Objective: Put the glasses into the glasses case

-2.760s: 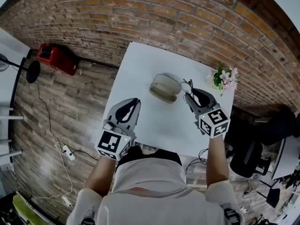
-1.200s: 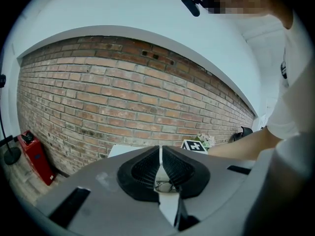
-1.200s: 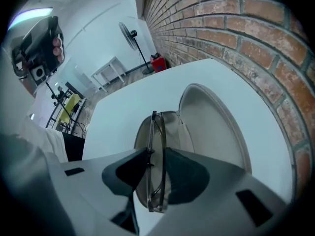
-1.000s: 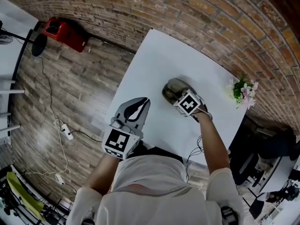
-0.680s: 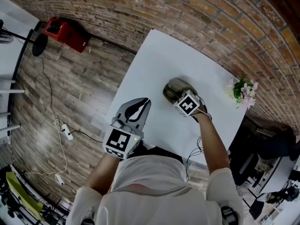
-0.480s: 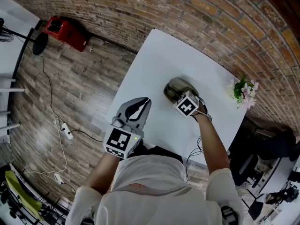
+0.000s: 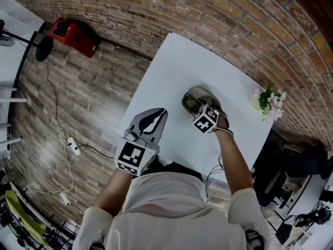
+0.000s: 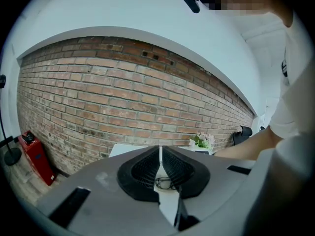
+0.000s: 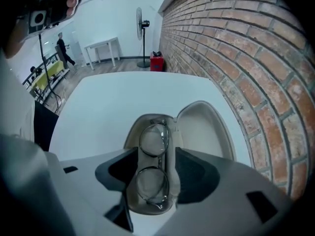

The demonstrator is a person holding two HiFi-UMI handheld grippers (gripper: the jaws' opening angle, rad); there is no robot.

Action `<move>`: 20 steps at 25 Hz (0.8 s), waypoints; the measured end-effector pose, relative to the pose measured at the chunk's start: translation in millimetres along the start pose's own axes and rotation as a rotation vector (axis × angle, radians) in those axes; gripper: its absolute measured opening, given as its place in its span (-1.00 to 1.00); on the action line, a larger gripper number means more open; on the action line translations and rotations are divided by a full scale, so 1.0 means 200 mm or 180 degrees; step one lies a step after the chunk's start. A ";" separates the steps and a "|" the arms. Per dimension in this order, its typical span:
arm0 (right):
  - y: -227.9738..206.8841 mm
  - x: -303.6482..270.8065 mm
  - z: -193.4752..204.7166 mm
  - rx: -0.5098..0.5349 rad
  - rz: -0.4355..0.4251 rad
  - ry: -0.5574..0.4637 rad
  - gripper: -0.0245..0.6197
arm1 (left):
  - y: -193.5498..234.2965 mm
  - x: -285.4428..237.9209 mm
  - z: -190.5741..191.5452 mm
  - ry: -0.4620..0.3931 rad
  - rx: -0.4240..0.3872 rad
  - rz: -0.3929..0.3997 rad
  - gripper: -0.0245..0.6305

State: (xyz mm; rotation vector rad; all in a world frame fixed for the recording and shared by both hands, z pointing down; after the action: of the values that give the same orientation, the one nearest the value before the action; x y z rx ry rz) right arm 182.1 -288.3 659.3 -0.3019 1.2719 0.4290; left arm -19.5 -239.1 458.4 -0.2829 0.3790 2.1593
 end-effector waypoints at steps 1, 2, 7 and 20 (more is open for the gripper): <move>0.00 0.00 0.00 -0.0009 0.0007 -0.0008 -0.02 | 0.00 0.00 0.00 -0.0002 0.0001 0.0000 -0.84; 0.00 0.01 0.00 -0.0017 0.0013 -0.0015 -0.01 | 0.00 0.00 0.00 -0.0008 0.0001 -0.0002 -0.84; 0.00 0.03 -0.01 -0.0002 0.0068 -0.0046 0.07 | -0.01 -0.01 0.00 -0.0007 -0.0023 0.0025 -0.84; 0.01 0.29 -0.08 -0.0207 0.0277 -0.0541 0.01 | -0.03 0.00 -0.04 -0.0060 -0.0024 0.0088 -0.84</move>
State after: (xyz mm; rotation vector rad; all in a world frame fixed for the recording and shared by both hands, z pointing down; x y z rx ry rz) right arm 181.5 -285.7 599.0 -0.2599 1.1090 0.5597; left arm -14.6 -238.5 450.6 -0.2625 0.3660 2.1893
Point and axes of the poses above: the fingertips, and each gripper's own axes: x backward along the fingers, y to its left, z out of its underside, the point moved 7 cm from there along x, backward along the fingers, and after that the axes turned 8 degrees about -z, right-handed, at the moved point
